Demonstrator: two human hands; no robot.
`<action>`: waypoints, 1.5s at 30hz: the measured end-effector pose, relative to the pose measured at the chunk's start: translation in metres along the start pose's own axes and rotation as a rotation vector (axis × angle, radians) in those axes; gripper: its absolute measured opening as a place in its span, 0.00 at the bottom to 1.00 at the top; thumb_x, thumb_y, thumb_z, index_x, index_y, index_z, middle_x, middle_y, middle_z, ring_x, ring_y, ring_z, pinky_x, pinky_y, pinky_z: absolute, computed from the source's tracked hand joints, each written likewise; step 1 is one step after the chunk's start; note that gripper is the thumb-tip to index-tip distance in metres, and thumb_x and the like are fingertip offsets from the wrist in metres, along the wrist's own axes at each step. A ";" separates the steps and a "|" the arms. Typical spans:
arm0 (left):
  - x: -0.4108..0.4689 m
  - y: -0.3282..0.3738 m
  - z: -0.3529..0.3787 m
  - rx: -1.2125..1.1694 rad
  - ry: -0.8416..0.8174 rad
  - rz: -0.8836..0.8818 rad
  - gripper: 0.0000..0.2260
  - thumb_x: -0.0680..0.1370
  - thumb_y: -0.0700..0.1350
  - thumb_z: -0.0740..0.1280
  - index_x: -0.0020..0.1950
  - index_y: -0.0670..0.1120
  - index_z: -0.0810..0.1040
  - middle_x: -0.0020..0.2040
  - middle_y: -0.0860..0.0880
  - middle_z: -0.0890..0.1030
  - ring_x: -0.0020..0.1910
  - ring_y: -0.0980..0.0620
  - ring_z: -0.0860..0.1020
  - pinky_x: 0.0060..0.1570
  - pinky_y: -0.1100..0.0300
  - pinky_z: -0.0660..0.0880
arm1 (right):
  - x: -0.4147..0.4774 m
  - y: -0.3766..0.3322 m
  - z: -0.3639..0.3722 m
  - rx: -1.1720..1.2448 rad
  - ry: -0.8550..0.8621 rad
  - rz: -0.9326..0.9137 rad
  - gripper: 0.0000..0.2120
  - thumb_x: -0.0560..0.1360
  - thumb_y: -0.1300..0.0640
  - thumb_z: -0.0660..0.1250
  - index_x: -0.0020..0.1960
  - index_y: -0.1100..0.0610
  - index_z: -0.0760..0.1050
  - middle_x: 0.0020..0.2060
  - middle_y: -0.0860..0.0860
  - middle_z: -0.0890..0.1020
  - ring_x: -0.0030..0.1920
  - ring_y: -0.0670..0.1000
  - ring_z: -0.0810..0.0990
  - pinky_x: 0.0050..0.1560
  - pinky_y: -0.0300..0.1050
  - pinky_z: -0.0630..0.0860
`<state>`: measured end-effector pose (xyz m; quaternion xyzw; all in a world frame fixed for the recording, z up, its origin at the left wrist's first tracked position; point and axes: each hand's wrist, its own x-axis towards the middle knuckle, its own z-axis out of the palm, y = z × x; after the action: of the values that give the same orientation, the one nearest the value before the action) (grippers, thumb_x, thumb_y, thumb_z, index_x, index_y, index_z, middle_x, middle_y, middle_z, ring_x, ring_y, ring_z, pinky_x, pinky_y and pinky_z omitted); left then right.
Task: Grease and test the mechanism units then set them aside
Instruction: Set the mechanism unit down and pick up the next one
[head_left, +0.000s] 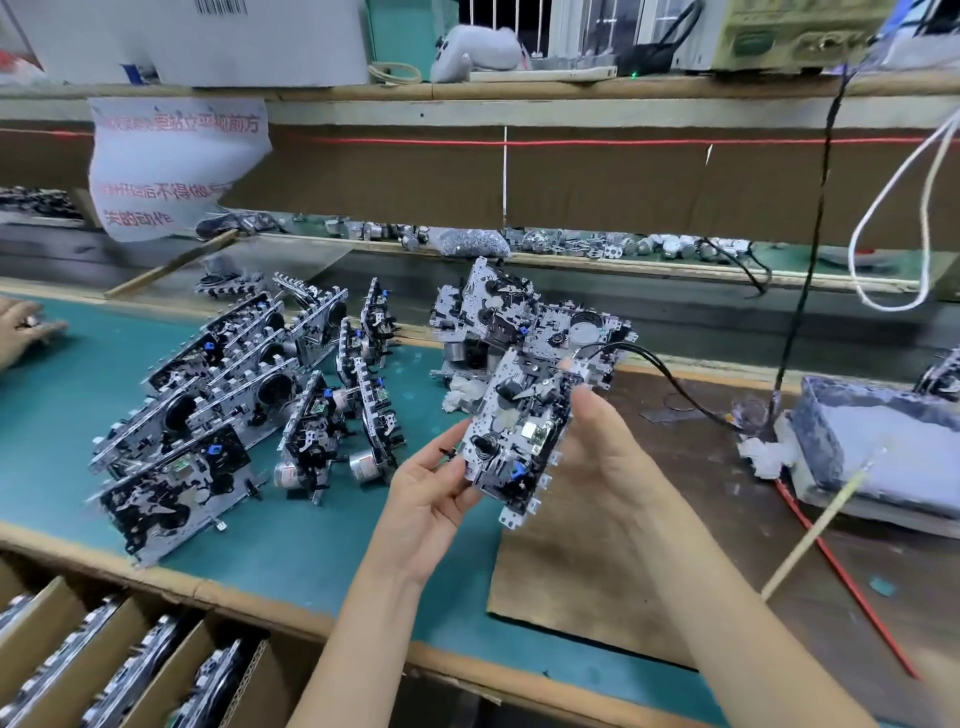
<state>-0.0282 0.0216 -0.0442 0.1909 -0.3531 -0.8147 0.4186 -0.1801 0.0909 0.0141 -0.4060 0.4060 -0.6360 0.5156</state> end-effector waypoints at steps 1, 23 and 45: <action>0.000 -0.001 0.000 0.002 0.004 -0.003 0.16 0.68 0.35 0.63 0.55 0.41 0.77 0.41 0.46 0.85 0.36 0.54 0.83 0.35 0.64 0.80 | 0.002 0.003 0.000 0.016 0.034 -0.008 0.55 0.52 0.37 0.78 0.67 0.69 0.64 0.61 0.66 0.75 0.62 0.67 0.72 0.64 0.66 0.66; -0.001 0.006 -0.003 0.053 0.059 -0.024 0.12 0.72 0.34 0.61 0.50 0.41 0.82 0.38 0.47 0.85 0.31 0.56 0.82 0.29 0.66 0.78 | 0.020 -0.006 -0.038 -0.391 0.449 0.286 0.13 0.80 0.55 0.59 0.44 0.64 0.73 0.38 0.58 0.80 0.31 0.50 0.80 0.30 0.39 0.79; -0.259 0.144 -0.136 -0.098 0.868 0.145 0.06 0.78 0.33 0.61 0.46 0.34 0.76 0.33 0.38 0.82 0.28 0.47 0.82 0.23 0.63 0.76 | 0.013 0.093 0.251 -1.004 -0.782 -0.549 0.24 0.67 0.55 0.75 0.60 0.59 0.75 0.54 0.53 0.80 0.56 0.53 0.77 0.55 0.43 0.69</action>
<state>0.2825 0.1188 -0.0269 0.4700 -0.1180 -0.6435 0.5926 0.0835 0.0403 0.0139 -0.8831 0.3180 -0.2853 0.1941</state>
